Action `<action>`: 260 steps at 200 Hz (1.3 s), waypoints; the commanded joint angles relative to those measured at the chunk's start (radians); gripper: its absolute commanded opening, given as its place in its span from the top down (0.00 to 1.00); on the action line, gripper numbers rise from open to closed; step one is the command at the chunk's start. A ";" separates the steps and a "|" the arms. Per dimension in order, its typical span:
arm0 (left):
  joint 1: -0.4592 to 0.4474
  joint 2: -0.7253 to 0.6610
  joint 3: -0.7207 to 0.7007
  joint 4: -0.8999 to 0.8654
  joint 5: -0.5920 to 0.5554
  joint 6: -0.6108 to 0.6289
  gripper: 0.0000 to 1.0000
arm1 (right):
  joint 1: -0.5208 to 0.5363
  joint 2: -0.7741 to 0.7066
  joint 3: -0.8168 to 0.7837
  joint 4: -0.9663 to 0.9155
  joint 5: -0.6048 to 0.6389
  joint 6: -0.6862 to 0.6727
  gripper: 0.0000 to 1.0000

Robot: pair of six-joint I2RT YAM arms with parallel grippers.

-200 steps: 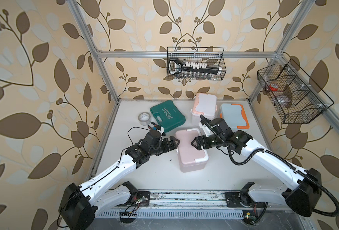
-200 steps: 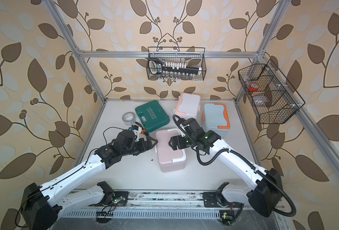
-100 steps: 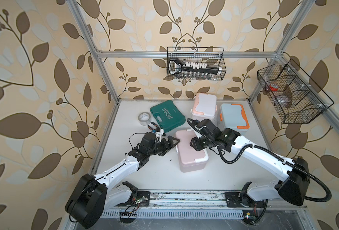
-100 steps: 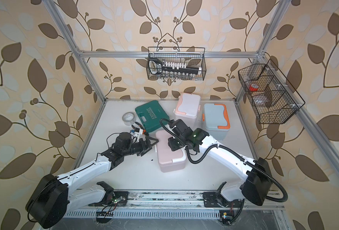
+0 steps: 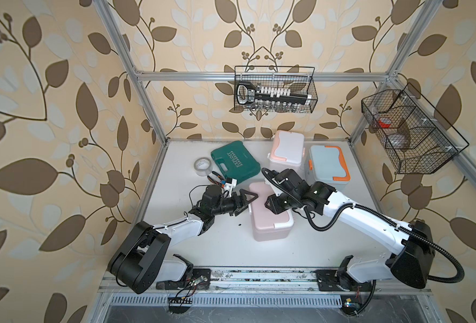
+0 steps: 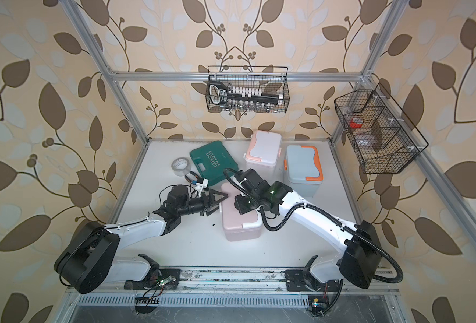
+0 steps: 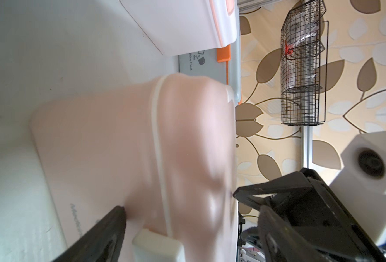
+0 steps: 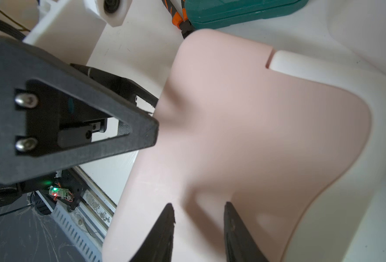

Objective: Open first aid kits and take out gauze
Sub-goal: Open the fastener of the first aid kit.

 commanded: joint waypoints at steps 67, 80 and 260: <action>0.003 0.019 -0.068 0.301 0.101 -0.120 0.08 | 0.023 0.031 -0.064 -0.013 -0.038 0.055 0.54; 0.003 0.021 -0.077 0.326 0.106 -0.132 0.08 | 0.025 0.031 -0.073 -0.014 -0.038 0.062 0.54; 0.052 -0.175 -0.141 0.357 0.130 -0.213 0.09 | 0.026 0.110 -0.153 -0.029 0.037 0.098 0.59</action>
